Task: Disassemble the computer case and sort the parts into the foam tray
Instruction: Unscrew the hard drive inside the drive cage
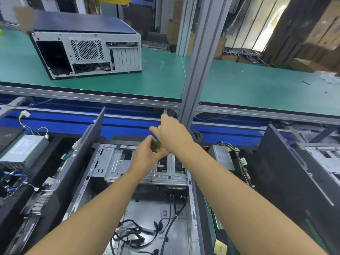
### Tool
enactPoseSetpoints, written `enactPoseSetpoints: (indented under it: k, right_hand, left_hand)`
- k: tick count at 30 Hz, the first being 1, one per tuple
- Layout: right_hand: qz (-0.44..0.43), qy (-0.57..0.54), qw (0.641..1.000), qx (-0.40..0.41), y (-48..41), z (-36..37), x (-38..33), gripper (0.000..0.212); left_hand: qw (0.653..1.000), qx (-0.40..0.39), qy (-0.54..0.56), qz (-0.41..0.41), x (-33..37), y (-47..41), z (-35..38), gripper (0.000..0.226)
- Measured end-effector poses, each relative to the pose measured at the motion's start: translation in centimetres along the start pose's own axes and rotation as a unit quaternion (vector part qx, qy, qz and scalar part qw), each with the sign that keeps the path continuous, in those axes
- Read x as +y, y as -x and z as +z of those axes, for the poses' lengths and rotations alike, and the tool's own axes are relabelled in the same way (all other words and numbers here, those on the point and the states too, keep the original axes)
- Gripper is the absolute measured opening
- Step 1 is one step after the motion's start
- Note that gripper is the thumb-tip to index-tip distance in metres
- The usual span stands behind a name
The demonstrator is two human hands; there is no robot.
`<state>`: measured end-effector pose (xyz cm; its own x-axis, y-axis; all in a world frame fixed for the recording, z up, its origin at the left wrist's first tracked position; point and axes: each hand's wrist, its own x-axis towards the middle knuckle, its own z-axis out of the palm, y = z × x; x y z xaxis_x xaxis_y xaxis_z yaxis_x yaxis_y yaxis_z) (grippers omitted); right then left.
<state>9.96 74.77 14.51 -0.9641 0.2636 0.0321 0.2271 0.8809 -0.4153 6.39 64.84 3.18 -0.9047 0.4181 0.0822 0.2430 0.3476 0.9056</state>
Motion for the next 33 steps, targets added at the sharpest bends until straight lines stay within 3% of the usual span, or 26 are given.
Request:
enactPoseSetpoints:
  k: [3,5,11,15,21,23,28,33]
  right_hand:
    - [-0.027,0.021,0.999,-0.021,-0.2,-1.0,0.1,0.024]
    - [-0.032,0.049,0.997,-0.041,-0.2,-1.5,0.2,0.026]
    - [0.007,-0.042,0.997,-0.067,0.5,-1.6,-0.6,0.035]
    - [0.016,-0.089,0.994,-0.06,1.3,-1.1,-0.8,0.028]
    - [0.05,-0.062,0.997,0.011,1.9,-0.9,-0.7,0.031]
    - [0.039,-0.056,0.998,0.013,2.0,-1.0,-0.6,0.036]
    - [0.07,-0.104,0.992,-0.021,2.5,-1.2,-0.6,0.026]
    - [0.044,-0.088,0.995,-0.019,2.7,-1.1,-0.3,0.025]
  left_hand:
    - [0.998,-0.049,0.035,0.014,0.4,0.0,-1.1,0.021]
    - [0.995,-0.079,0.056,0.015,0.8,-0.1,-2.0,0.025]
    - [0.993,-0.115,-0.014,0.017,2.0,-0.5,-3.5,0.025]
    - [0.99,-0.099,-0.095,0.017,2.4,-0.7,-3.6,0.012]
    - [0.995,-0.048,-0.09,0.019,2.6,-0.4,-2.4,0.024]
    - [0.996,-0.06,-0.062,0.018,2.3,-0.3,-2.6,0.026]
    - [0.99,-0.133,-0.015,0.031,1.6,-0.1,-3.2,0.03]
    - [0.993,-0.1,-0.055,0.043,1.8,0.0,-2.1,0.022]
